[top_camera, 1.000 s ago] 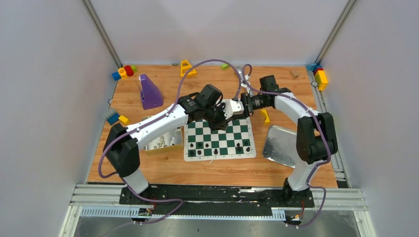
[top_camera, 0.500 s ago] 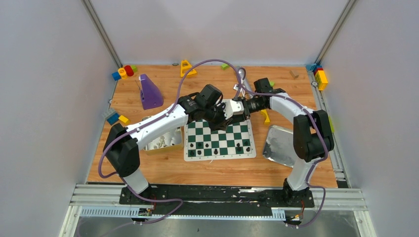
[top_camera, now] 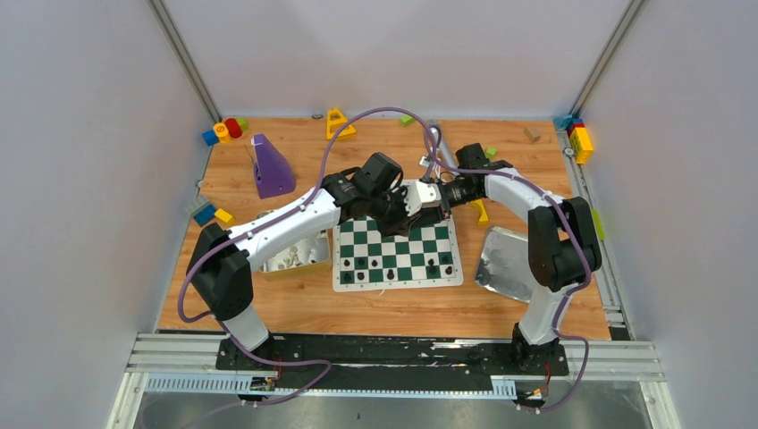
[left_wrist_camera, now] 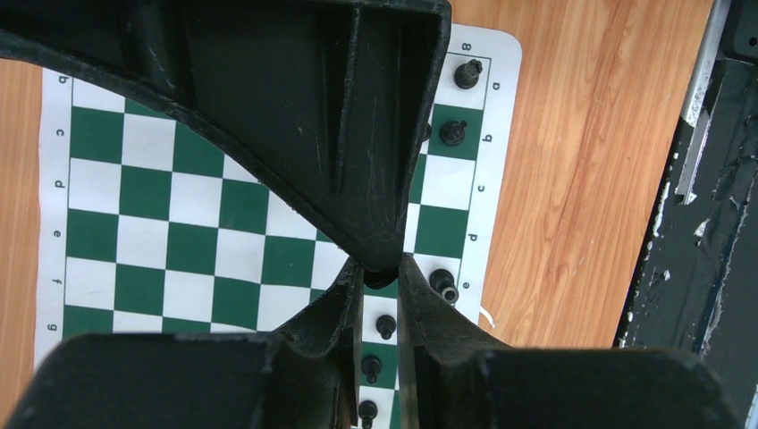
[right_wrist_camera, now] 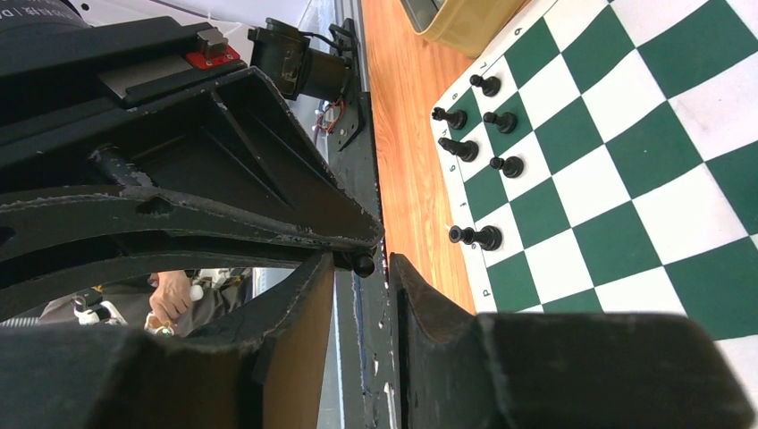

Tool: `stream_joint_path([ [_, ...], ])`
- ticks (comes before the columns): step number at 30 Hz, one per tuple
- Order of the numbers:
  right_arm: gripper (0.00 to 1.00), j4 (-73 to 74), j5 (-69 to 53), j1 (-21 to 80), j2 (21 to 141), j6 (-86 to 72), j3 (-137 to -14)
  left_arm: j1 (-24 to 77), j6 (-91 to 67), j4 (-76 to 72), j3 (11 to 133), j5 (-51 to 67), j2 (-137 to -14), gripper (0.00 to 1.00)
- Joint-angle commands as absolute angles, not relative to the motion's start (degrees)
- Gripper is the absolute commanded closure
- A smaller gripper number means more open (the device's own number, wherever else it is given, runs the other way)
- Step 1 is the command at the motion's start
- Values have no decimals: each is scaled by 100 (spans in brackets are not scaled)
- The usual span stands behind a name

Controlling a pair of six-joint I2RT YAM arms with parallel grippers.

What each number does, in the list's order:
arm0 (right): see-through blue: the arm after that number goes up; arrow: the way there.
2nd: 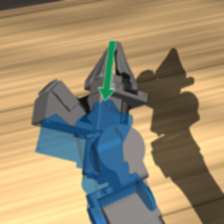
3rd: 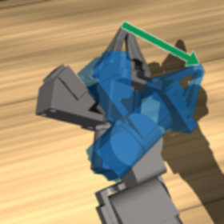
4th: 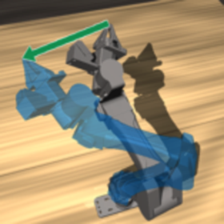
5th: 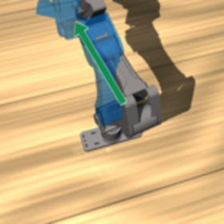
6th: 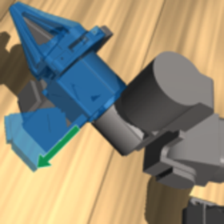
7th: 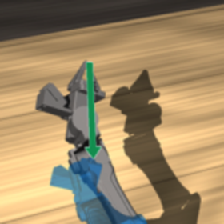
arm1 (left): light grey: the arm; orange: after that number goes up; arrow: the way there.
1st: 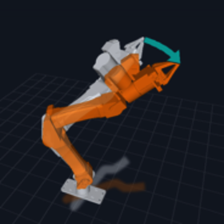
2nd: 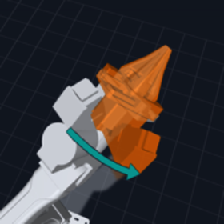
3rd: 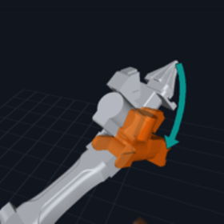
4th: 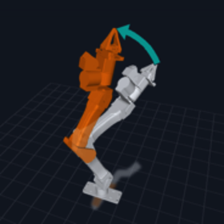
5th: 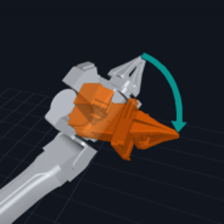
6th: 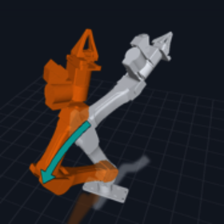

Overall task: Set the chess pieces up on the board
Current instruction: Place the chess piece on the chessboard.

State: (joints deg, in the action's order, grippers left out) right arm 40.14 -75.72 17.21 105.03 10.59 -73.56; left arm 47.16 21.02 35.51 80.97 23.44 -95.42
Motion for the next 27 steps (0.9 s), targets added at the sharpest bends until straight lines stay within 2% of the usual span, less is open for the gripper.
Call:
stream_joint_path([
  [1, 70, 3990, -7835, 1791, 10597, 1248, -7591, 4742, 2206, 3388, 8280, 2446, -9448, 78],
  [11, 74, 4001, -7828, 1837, 10629, 1213, -7679, 4738, 2181, 3373, 8263, 2522, -9466, 78],
  [16, 81, 4000, -7831, 1869, 10674, 1195, -7736, 4738, 2189, 3378, 8266, 2546, -9467, 78],
  [21, 93, 3999, -7787, 1875, 10687, 1187, -7763, 4737, 2186, 3390, 8253, 2550, -9461, 75],
  [23, 100, 4008, -7712, 1875, 10666, 1195, -7754, 4737, 2184, 3380, 8238, 2520, -9442, 71],
  [25, 100, 4014, -7610, 1861, 10638, 1202, -7722, 4737, 2167, 3335, 8205, 2458, -9402, 64],
  [27, 100, 4009, -7504, 1843, 10590, 1213, -7696, 4742, 2120, 3277, 8158, 2368, -9351, 52],
])
